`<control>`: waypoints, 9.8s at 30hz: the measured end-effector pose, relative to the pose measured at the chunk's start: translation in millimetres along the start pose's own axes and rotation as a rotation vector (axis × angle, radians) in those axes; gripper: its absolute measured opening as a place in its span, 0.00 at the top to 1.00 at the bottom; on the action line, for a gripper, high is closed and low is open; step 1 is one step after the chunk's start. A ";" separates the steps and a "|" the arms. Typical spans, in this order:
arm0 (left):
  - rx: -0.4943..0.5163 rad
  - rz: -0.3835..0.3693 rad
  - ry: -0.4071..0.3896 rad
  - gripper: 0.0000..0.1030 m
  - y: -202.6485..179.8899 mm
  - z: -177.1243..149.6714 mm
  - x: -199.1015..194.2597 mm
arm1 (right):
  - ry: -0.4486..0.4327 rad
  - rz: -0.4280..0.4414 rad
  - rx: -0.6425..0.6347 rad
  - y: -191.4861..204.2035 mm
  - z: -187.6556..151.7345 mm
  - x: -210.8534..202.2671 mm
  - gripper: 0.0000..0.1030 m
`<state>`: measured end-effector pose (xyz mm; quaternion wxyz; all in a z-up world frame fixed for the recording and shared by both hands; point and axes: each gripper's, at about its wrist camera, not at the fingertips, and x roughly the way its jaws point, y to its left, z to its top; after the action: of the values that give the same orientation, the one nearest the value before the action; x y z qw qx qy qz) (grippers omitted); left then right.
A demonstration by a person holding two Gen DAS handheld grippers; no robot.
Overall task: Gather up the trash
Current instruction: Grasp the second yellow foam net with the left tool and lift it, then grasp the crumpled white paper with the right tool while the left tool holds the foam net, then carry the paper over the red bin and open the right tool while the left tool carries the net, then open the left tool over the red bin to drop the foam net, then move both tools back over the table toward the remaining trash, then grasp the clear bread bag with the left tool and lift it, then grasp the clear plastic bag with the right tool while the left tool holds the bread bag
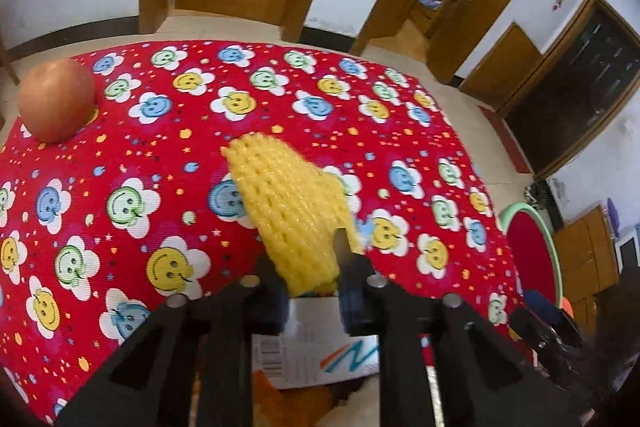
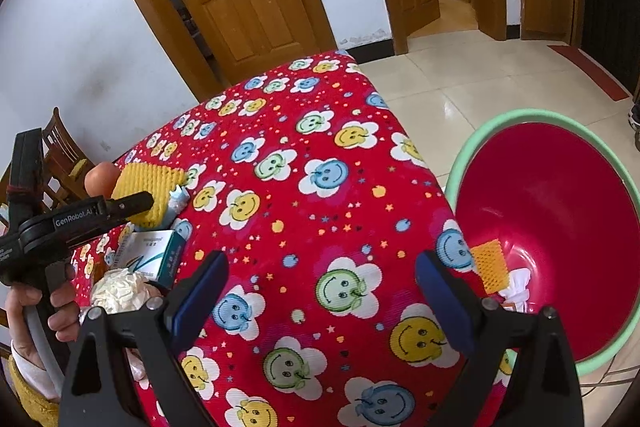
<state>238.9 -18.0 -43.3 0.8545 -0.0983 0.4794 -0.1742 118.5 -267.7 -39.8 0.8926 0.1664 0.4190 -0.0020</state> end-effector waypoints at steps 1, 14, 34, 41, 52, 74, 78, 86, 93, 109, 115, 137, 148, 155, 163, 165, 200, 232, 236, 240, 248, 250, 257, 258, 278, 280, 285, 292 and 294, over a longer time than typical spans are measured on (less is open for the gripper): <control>0.002 -0.009 -0.007 0.86 -1.4 -1.1 -2.2 | -0.003 0.004 -0.001 -0.1 0.3 -0.8 0.07; 0.014 -0.032 -0.114 0.87 -10.2 -8.2 -50.8 | -0.038 0.031 -0.012 8.3 -0.7 -13.8 0.07; -0.032 0.065 -0.243 0.87 17.9 -47.0 -133.0 | -0.052 0.111 -0.085 56.4 -13.7 -36.6 0.07; -0.074 0.067 -0.239 0.87 36.9 -60.2 -137.4 | -0.002 0.151 -0.116 80.3 -22.1 -23.1 0.07; -0.106 0.059 -0.241 0.87 49.3 -72.2 -139.6 | 0.097 0.199 -0.143 111.9 -34.1 8.1 0.20; -0.086 -0.002 -0.263 0.87 31.8 -77.2 -152.1 | 0.003 0.239 -0.154 111.8 -33.0 -19.8 0.57; -0.078 -0.018 -0.265 0.87 24.1 -76.5 -154.2 | -0.025 0.236 -0.143 104.4 -30.1 -31.9 0.57; -0.037 -0.051 -0.266 0.87 3.2 -76.9 -155.5 | -0.079 0.208 -0.105 83.0 -24.2 -54.2 0.57; -0.006 -0.100 -0.247 0.87 -18.7 -76.0 -150.9 | -0.123 0.154 -0.063 52.7 -17.7 -74.0 0.57; 0.107 -0.175 -0.181 0.87 -84.9 -75.6 -126.6 | -0.181 0.019 0.025 -23.5 -16.0 -104.6 0.57; 0.151 -0.200 -0.147 0.87 -111.1 -74.4 -113.0 | -0.187 -0.028 0.061 -50.7 -17.1 -108.9 0.56; 0.272 -0.257 -0.039 0.87 -179.8 -78.1 -63.6 | -0.150 -0.139 0.228 -143.0 -28.7 -105.7 0.54; 0.301 -0.255 -0.011 0.87 -197.9 -79.4 -49.4 | -0.155 -0.146 0.269 -161.6 -28.5 -105.0 0.36; 0.331 -0.264 0.006 0.87 -214.1 -81.1 -41.4 | -0.180 -0.146 0.273 -164.0 -28.0 -111.3 0.30; 0.375 -0.296 0.047 0.87 -238.4 -84.1 -19.3 | -0.212 -0.178 0.279 -172.0 -31.4 -124.7 0.28; 0.382 -0.302 0.064 0.87 -245.9 -85.0 -11.2 | -0.216 -0.184 0.282 -175.8 -31.8 -126.4 0.28; 0.365 -0.055 0.009 0.27 -239.6 -83.6 -7.8 | -0.217 -0.235 0.329 -188.3 -32.6 -132.6 0.06; 0.088 0.270 -0.110 0.27 -27.6 -77.4 -99.7 | -0.164 -0.052 0.115 -46.7 -28.6 -103.8 0.01; 0.091 0.305 -0.097 0.27 -8.0 -82.2 -99.5 | -0.149 -0.039 0.097 -32.8 -30.8 -98.7 0.01; 0.122 0.345 -0.073 0.27 7.6 -84.4 -94.3 | -0.135 -0.031 0.077 -19.9 -33.4 -94.3 0.01; 0.185 0.346 -0.021 0.27 23.9 -82.8 -76.8 | -0.108 -0.032 0.058 -0.9 -37.0 -83.6 0.01; 0.207 0.332 -0.010 0.27 24.8 -81.8 -70.6 | -0.099 -0.033 0.056 2.7 -37.7 -80.5 0.01; 0.235 0.323 -0.003 0.26 27.5 -72.4 -51.0 | -0.080 -0.040 0.048 12.1 -39.3 -75.0 0.01; 0.235 0.320 -0.002 0.26 28.2 -70.7 -48.3 | -0.078 -0.041 0.046 12.8 -39.3 -74.1 0.01; 0.121 0.239 -0.006 0.51 47.3 -59.3 -37.0 | -0.030 -0.016 0.001 35.9 -45.2 -54.7 0.01; 0.110 0.231 -0.012 0.51 47.9 -60.5 -40.9 | -0.026 -0.011 -0.006 39.1 -45.7 -53.6 0.01; 0.076 0.235 -0.060 0.51 50.4 -67.5 -65.0 | -0.021 0.008 -0.026 49.2 -47.2 -52.0 0.01; -0.026 0.250 -0.126 0.51 64.4 -85.5 -103.2 | -0.003 0.050 -0.075 73.8 -52.4 -45.9 0.01; -0.048 0.257 -0.141 0.51 67.7 -91.0 -112.4 | 0.003 0.059 -0.095 82.9 -54.5 -43.3 0.01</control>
<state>121.1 88.3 -25.1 0.8987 -0.0686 0.4309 -0.0446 61.5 -179.1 -15.2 0.8985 0.1362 0.4150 0.0446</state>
